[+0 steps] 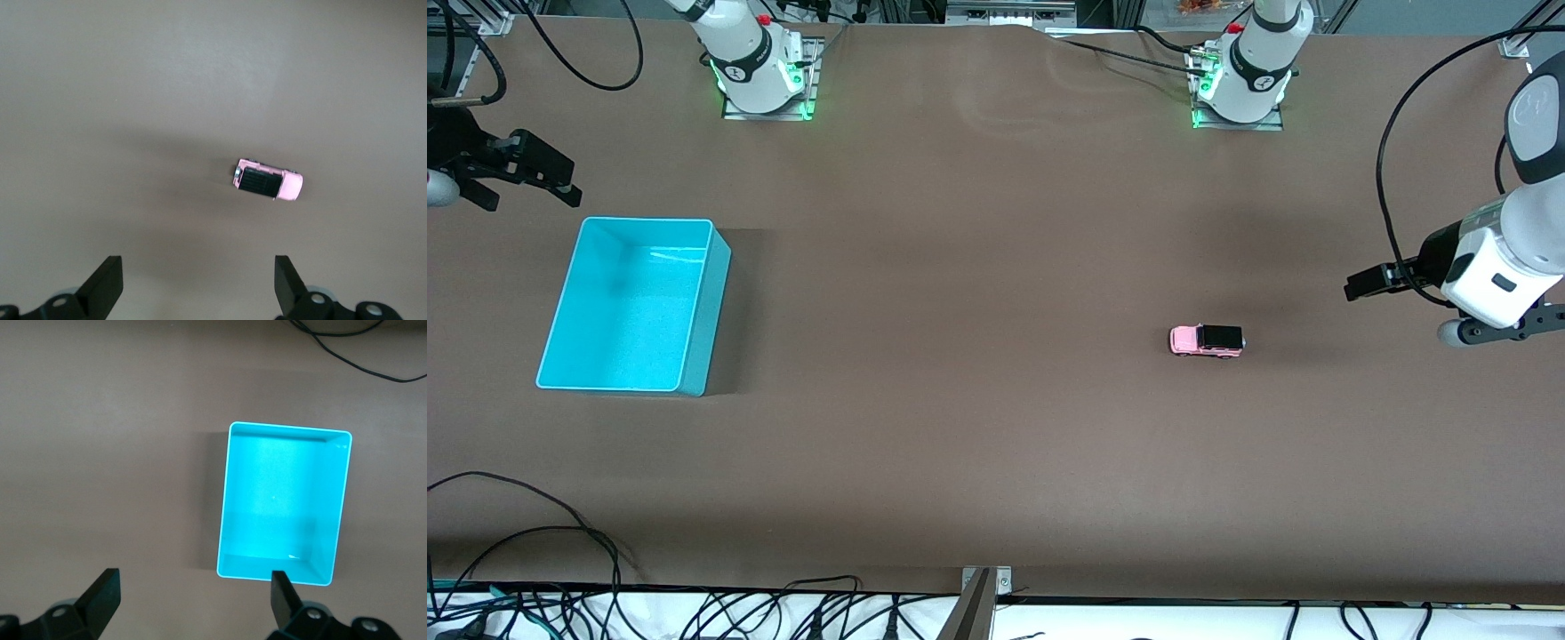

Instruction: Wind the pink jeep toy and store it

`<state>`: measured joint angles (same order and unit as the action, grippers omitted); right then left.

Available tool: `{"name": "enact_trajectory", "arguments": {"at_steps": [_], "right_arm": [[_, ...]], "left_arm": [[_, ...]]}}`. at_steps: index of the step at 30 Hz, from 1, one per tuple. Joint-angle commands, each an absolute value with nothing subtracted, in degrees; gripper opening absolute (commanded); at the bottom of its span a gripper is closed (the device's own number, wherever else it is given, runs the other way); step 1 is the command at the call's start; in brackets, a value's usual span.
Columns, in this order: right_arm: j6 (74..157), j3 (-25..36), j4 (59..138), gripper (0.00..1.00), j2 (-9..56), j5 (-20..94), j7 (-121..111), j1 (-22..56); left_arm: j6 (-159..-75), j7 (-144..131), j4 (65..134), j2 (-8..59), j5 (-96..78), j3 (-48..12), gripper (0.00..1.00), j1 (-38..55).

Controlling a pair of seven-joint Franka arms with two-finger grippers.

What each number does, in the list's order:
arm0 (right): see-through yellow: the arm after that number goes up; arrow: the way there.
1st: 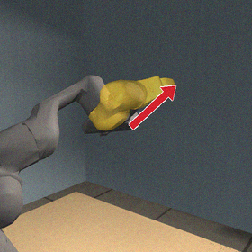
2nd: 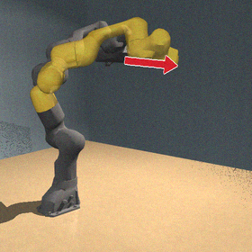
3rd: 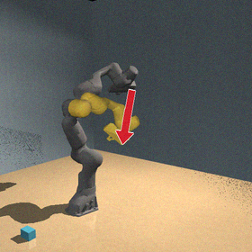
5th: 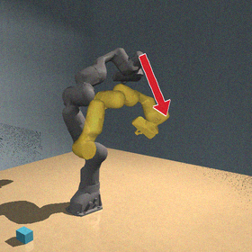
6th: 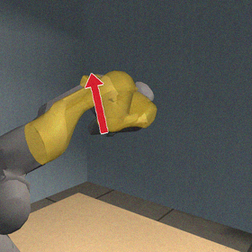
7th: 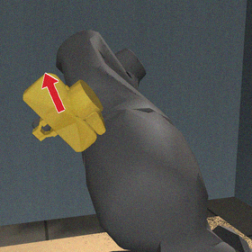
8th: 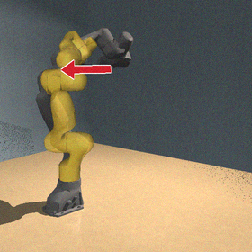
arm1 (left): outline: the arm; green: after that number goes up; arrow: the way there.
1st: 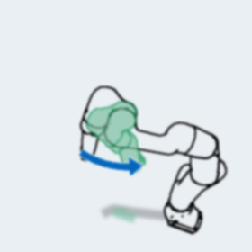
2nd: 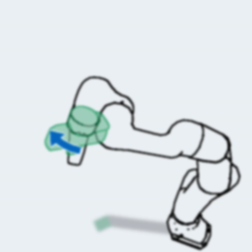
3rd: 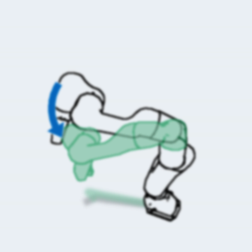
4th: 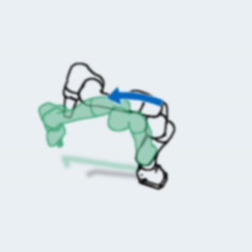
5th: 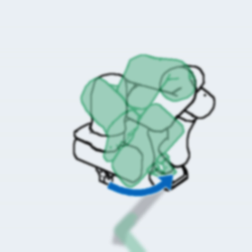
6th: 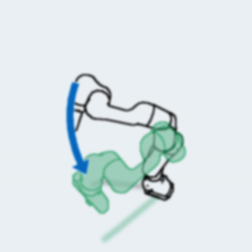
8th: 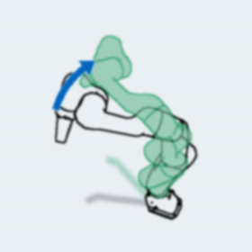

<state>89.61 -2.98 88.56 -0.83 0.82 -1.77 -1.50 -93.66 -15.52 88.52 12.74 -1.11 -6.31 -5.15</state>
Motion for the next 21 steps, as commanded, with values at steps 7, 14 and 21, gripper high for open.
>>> {"name": "enact_trajectory", "arguments": {"at_steps": [7, 14, 21], "right_arm": [[89.2, -3.2, 86.9, 1.0, -0.2, 0.4, -1.1, -1.6], [89.1, -3.0, 86.9, 1.0, -0.3, 0.4, -1.1, -1.6], [89.1, -2.9, 86.9, 1.0, -0.3, 0.4, -1.1, -1.7]], "left_arm": [[-95.3, -21.4, 88.5, 13.8, -1.7, -6.6, 1.0, -4.0], [-95.3, -21.4, 88.5, 13.8, -1.7, -6.6, 1.0, -4.0], [-95.3, -21.4, 88.5, 13.9, -1.7, -6.6, 1.0, -3.9]]}}
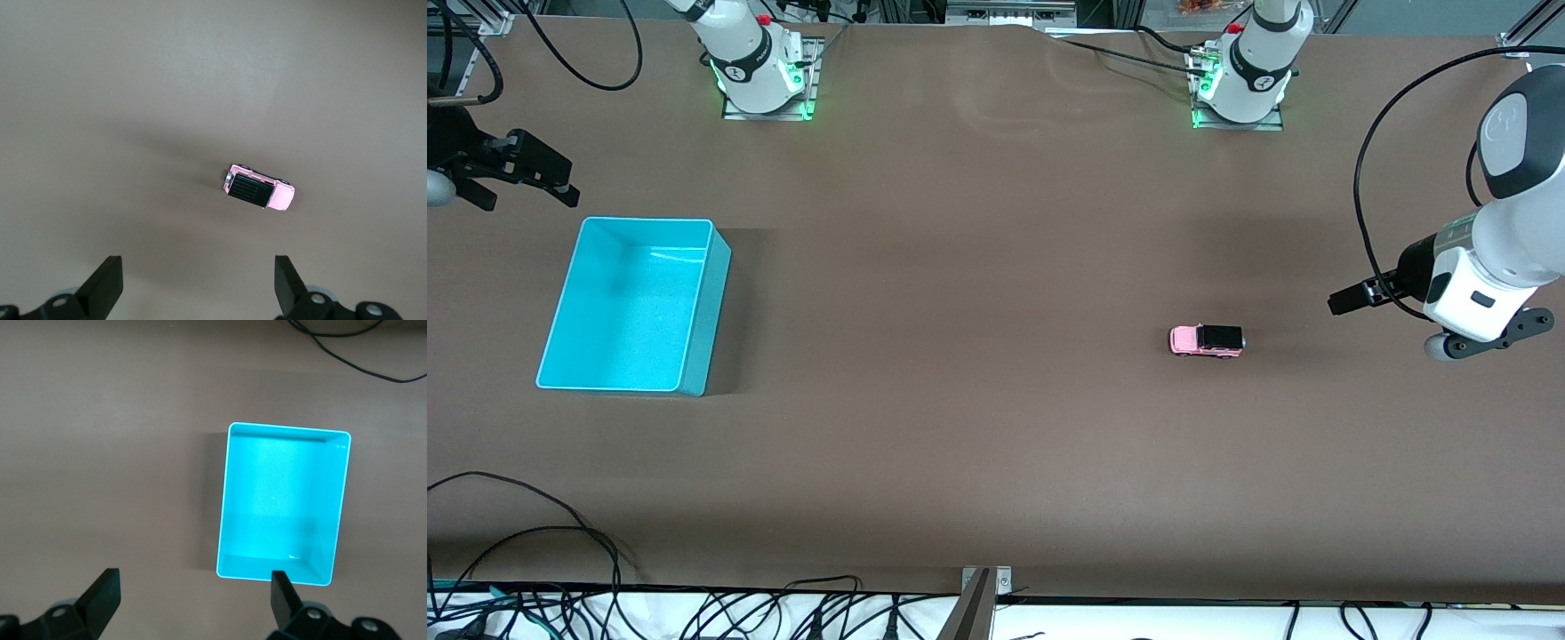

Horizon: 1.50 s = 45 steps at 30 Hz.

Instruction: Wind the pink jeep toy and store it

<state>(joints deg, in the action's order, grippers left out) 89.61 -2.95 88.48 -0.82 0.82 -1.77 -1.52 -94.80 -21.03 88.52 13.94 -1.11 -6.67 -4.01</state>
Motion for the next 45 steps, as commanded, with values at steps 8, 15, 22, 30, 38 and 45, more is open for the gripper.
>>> {"name": "enact_trajectory", "arguments": {"at_steps": [8, 15, 22, 30, 38, 45], "right_arm": [[89.0, -3.0, 86.9, 1.0, -0.3, 0.4, -1.1, -1.7], [88.9, -3.0, 86.9, 1.0, -0.3, 0.4, -1.1, -1.6], [88.9, -3.2, 86.9, 1.0, -0.3, 0.4, -1.1, -1.6], [88.8, -3.2, 86.9, 1.0, -0.3, 0.4, -1.1, -1.6], [89.1, -3.1, 86.9, 1.0, -0.4, 0.4, -1.1, -1.6], [88.9, -2.9, 86.9, 1.0, -0.4, 0.4, -1.1, -1.7]], "left_arm": [[-95.3, -21.4, 88.5, 14.0, -1.7, -6.6, 1.0, -3.9], [-95.3, -21.9, 88.5, 14.2, -1.7, -6.6, 1.0, -3.2], [-95.3, -23.0, 88.5, 14.5, -1.6, -6.6, 1.0, -2.9], [-95.3, -23.0, 88.5, 14.6, -1.6, -6.6, 1.0, -2.8], [-95.3, -23.1, 88.5, 14.6, -1.6, -6.6, 1.0, -2.7], [-95.3, -23.1, 88.5, 14.6, -1.6, -6.7, 1.0, -2.7]]}}
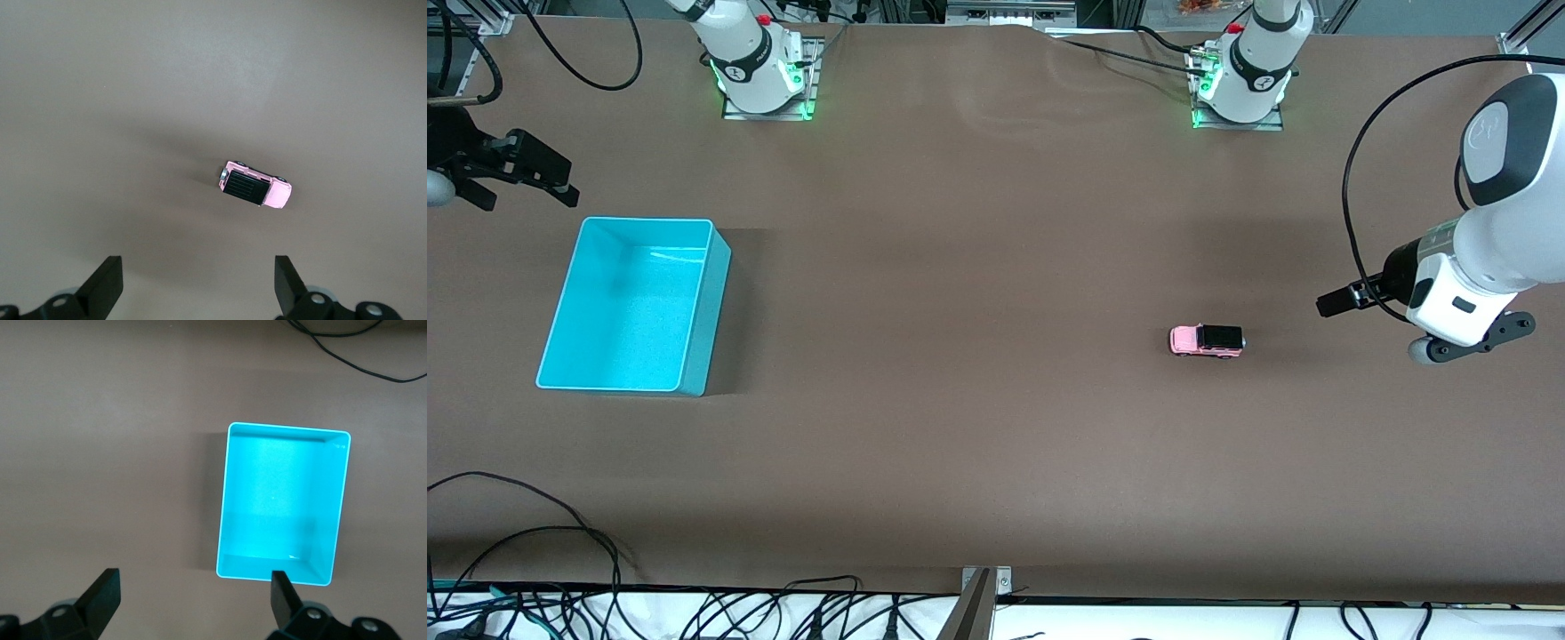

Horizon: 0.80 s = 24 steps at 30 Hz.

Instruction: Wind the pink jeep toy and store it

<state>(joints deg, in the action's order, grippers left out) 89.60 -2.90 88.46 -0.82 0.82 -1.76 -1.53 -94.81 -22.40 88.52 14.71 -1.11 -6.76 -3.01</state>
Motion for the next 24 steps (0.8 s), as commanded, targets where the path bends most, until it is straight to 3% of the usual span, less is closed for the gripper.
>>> {"name": "enact_trajectory", "arguments": {"at_steps": [1, 24], "right_arm": [[88.9, -2.9, 86.9, 1.0, -0.4, 0.4, -1.1, -1.7], [88.7, -3.1, 86.9, 1.0, -0.4, 0.3, -1.1, -1.6]], "left_arm": [[-95.3, -23.1, 88.5, 14.6, -1.6, -6.6, 1.0, -2.7], [-95.3, -23.9, 88.6, 14.7, -1.6, -6.7, 1.0, -2.5]]}}
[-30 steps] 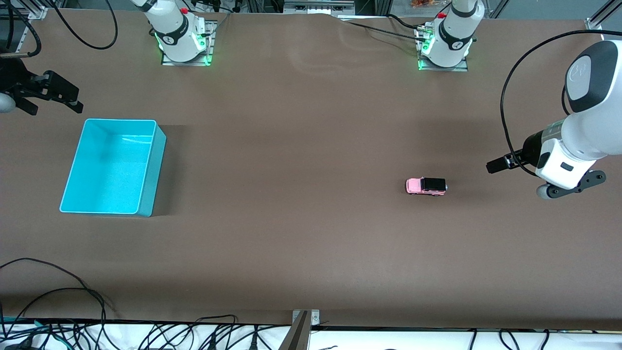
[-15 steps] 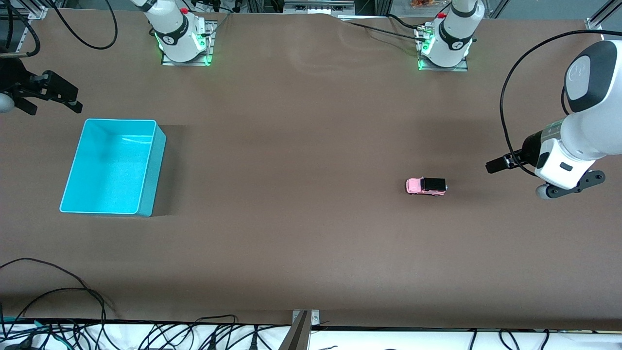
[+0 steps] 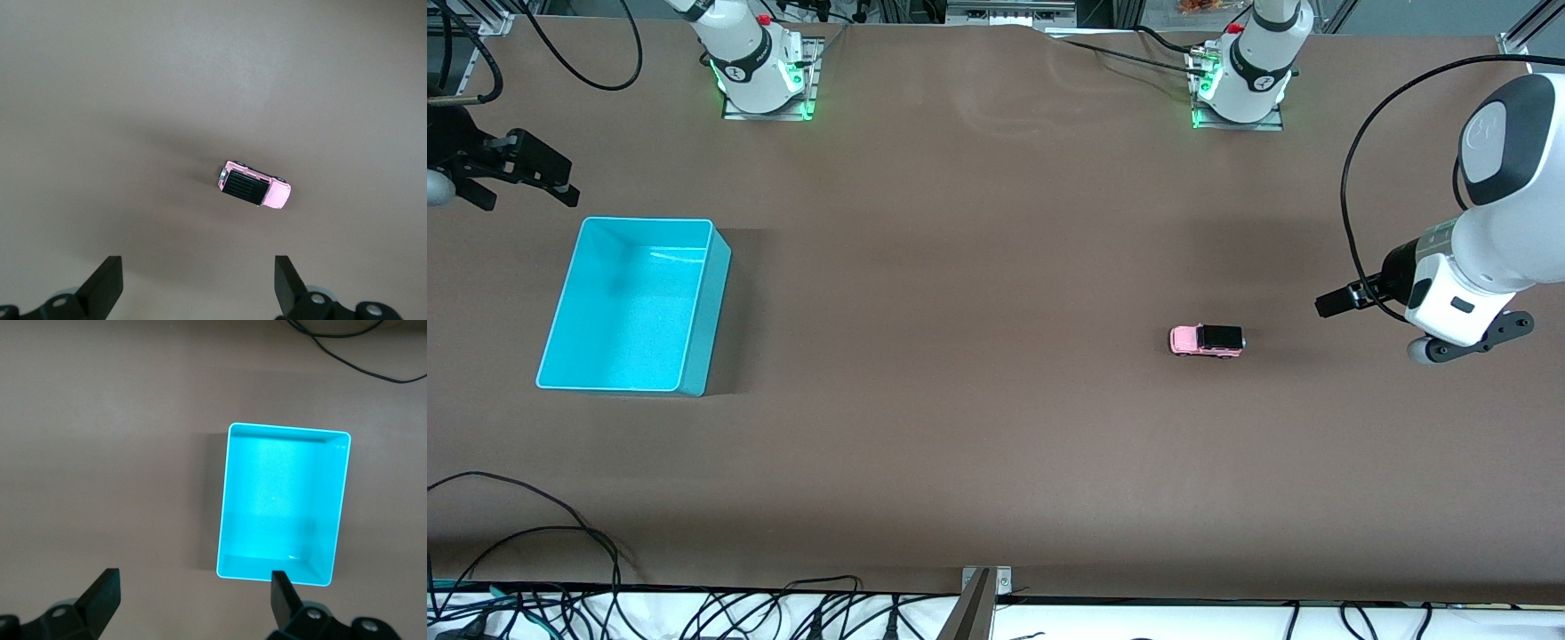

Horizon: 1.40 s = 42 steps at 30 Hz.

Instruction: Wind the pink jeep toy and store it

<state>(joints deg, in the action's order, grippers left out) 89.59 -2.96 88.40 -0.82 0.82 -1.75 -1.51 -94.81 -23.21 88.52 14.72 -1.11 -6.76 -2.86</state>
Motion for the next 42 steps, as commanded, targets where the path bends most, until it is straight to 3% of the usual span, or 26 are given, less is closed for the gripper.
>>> {"name": "enact_trajectory", "arguments": {"at_steps": [1, 33, 42], "right_arm": [[88.7, -3.2, 86.9, 1.0, -0.4, 0.3, -1.1, -1.6], [88.8, -3.1, 86.9, 1.0, -0.4, 0.4, -1.1, -1.6], [88.8, -3.1, 86.9, 1.0, -0.4, 0.4, -1.1, -1.6]], "left_arm": [[-95.3, -23.9, 88.6, 14.7, -1.6, -6.7, 1.0, -2.4], [-95.3, -24.3, 88.6, 15.0, -1.6, -6.7, 1.0, -2.3], [-96.3, -40.0, 88.7, 17.9, -1.6, -6.7, 1.0, -0.1]]}}
